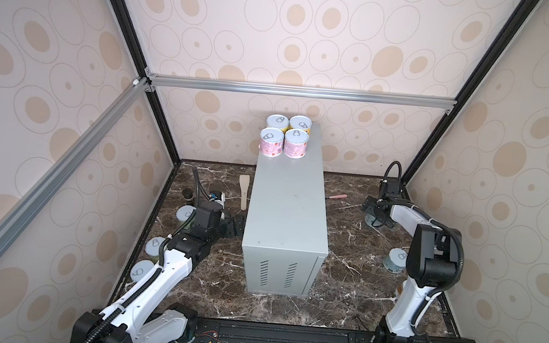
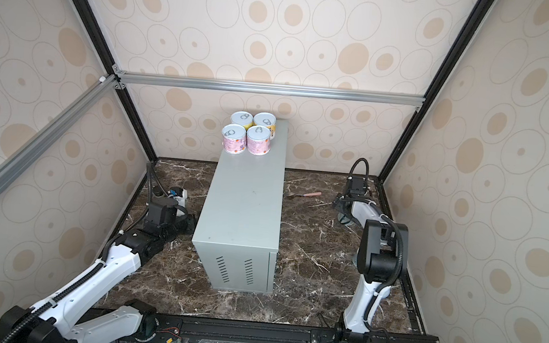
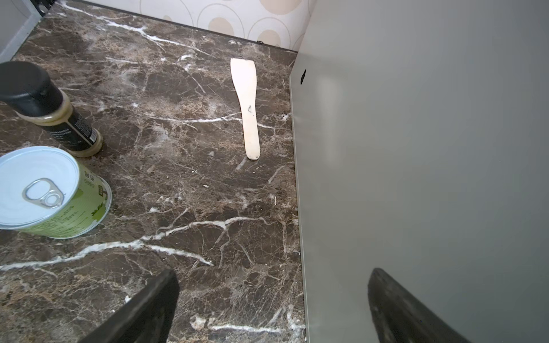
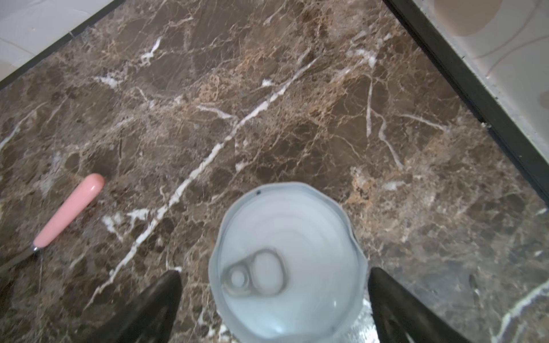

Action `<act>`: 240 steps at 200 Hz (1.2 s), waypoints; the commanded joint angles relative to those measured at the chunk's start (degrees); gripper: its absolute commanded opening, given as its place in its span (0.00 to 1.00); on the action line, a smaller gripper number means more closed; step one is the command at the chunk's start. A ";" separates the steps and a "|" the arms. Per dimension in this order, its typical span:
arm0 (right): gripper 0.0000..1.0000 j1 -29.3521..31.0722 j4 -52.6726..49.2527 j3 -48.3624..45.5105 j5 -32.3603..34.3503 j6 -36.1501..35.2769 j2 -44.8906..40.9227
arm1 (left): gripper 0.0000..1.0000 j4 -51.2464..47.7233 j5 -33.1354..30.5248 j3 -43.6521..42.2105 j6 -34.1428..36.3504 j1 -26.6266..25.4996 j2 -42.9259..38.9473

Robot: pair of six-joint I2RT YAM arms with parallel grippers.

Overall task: Place and organize the canned foods onto the counter
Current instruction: 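Lower the right gripper onto the light blue can and close it, then lift the light blue can with the right gripper toward the cabinet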

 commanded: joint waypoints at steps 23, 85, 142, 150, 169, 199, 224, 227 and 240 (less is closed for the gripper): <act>0.98 -0.18 -2.71 3.40 -0.01 -0.17 4.01 | 0.99 1.71 2.55 -0.05 0.92 1.93 0.96; 0.88 -1.20 -5.43 5.99 -0.49 -0.37 6.23 | 0.99 2.28 4.08 -0.61 0.65 3.03 1.09; 0.69 -1.26 -5.30 5.37 -2.05 -1.45 5.92 | 0.99 2.20 3.82 -0.84 0.67 3.09 0.34; 0.67 -1.22 -5.21 5.06 -2.35 -1.46 5.66 | 0.99 2.16 3.73 -0.91 0.62 3.13 0.17; 0.64 -1.26 -5.08 4.11 -2.61 -1.54 4.82 | 0.99 2.20 3.60 -0.93 0.65 3.17 -0.13; 0.61 -1.11 -5.32 3.00 -3.21 -1.85 2.56 | 0.99 2.11 3.37 -0.99 0.63 3.18 -0.77; 0.61 -0.41 -5.85 1.78 -3.45 -2.36 -0.05 | 0.99 2.19 3.46 -1.15 0.56 3.26 -1.42; 0.61 -0.30 -5.90 1.49 -3.41 -2.46 -0.32 | 0.99 2.20 3.48 -1.10 0.56 3.26 -1.52; 0.60 0.25 -6.17 0.52 -3.41 -2.84 -1.96 | 0.99 2.26 3.47 -1.17 0.52 3.26 -1.89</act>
